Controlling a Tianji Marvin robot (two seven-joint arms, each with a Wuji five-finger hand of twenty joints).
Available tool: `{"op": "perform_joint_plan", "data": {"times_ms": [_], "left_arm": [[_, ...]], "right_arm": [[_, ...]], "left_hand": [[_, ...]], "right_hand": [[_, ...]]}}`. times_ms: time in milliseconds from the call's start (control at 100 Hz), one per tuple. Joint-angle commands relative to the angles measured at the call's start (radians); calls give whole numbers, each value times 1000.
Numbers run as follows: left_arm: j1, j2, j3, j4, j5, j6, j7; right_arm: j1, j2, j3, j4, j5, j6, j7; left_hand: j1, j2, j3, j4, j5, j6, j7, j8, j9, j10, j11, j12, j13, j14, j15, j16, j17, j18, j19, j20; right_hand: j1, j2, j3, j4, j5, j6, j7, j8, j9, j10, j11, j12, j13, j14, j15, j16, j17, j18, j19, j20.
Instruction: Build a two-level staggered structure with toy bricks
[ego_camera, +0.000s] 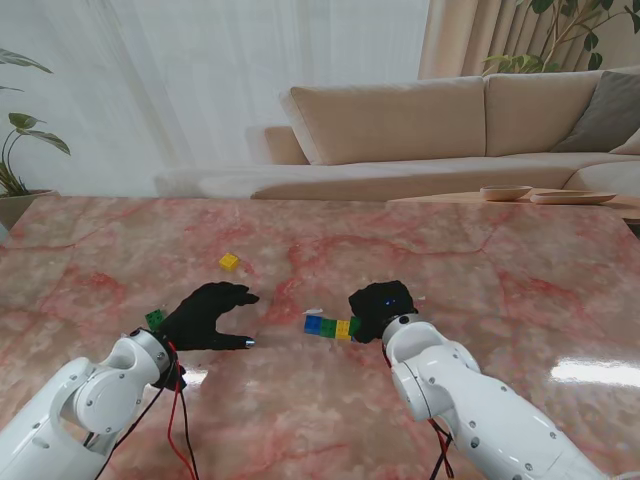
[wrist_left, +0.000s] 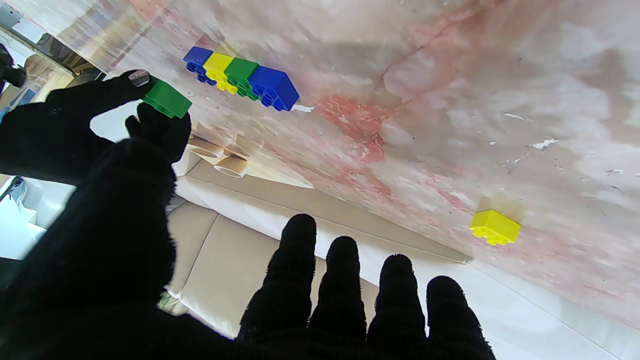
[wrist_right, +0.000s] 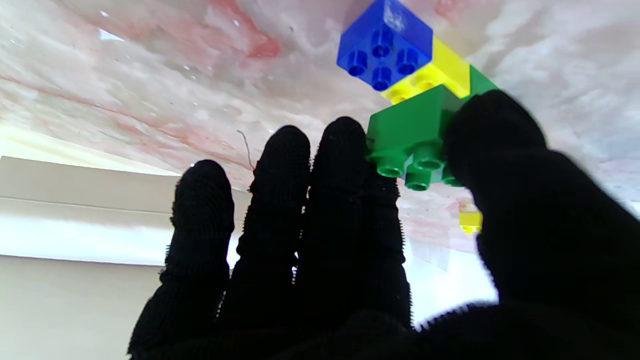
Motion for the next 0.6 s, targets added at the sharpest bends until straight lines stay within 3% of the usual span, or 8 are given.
{"op": "perform_joint_plan", "data": {"times_ms": [0, 590], "left_arm": [[7, 0, 0, -3, 4, -2, 1], [20, 1, -17, -10, 10, -6, -3]], "right_arm": [[6, -11, -12, 12, 2, 7, 10], [101, -18, -142, 79, 0, 106, -5]], "left_hand": [[33, 15, -29, 21, 25, 13, -8, -9, -20, 6, -26, -12, -22, -48, -33, -15, 0, -27, -48, -13], [33, 13, -31, 21, 27, 13, -7, -8, -17, 5, -24, -11, -20, -46, -32, -14, 0, -26, -48, -15]], "right_hand": [[40, 71, 53, -5, 102, -122, 103, 31, 29, 5, -4, 20, 40, 0, 25, 24, 5, 3, 52, 29], [35, 84, 28, -3, 96, -122, 99, 36, 18, 1, 0, 28, 32, -3, 31, 30, 2, -3, 59, 38]]}}
